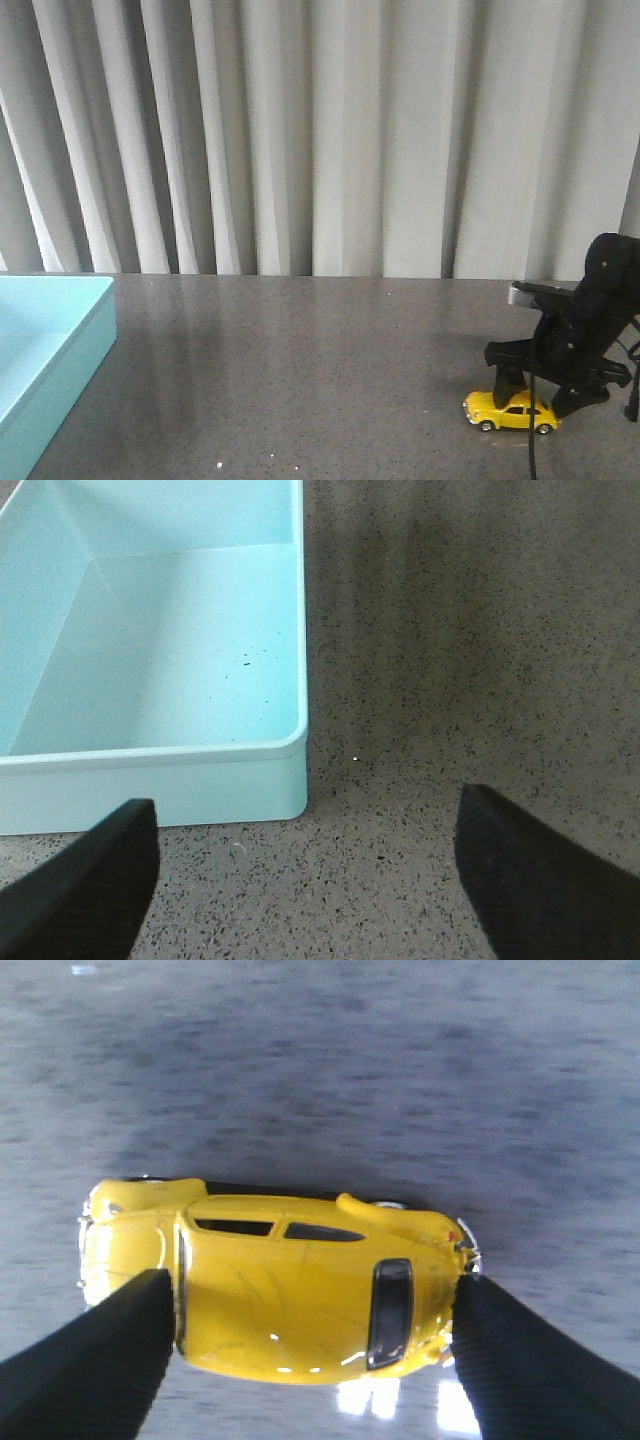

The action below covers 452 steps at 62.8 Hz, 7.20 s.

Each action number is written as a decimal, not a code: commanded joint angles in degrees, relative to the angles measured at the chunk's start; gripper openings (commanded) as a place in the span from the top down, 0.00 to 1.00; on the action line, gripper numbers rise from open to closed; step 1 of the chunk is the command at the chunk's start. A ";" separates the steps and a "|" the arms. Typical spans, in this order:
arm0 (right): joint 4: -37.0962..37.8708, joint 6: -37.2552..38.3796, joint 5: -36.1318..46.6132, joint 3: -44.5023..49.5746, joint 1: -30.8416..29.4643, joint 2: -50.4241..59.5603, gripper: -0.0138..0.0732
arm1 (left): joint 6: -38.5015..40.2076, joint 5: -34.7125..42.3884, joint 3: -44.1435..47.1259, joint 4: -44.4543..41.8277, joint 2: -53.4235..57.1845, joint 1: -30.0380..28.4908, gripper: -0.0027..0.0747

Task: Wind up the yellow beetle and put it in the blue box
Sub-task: 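Pull the gripped car backward along the table with the right gripper, then release the car so it rolls toward the blue box, then move the left gripper down over the yellow car, then grasp the yellow car with the left gripper and lift it, then lower the car into the light-blue box and open the left gripper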

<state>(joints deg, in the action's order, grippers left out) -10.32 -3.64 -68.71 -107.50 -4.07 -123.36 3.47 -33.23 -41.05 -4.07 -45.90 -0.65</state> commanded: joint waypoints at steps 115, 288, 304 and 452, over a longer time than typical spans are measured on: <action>2.33 -8.29 19.83 52.44 -0.83 67.58 0.19 | 0.26 3.84 -1.87 0.51 0.05 0.25 0.20; 17.77 7.56 21.30 61.54 6.00 74.49 0.19 | -61.03 -31.81 -65.88 11.95 -73.56 6.47 0.65; 17.77 7.56 21.30 61.54 6.00 74.49 0.19 | -60.00 -32.16 -65.88 16.69 -71.18 6.47 0.68; 17.77 7.56 21.25 61.54 6.00 74.49 0.19 | -19.03 -21.82 -65.88 10.15 -67.63 -14.65 0.25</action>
<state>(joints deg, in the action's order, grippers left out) 6.74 3.84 -50.14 -44.45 1.93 -49.23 -15.87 -56.67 -105.22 3.99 -118.84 -15.30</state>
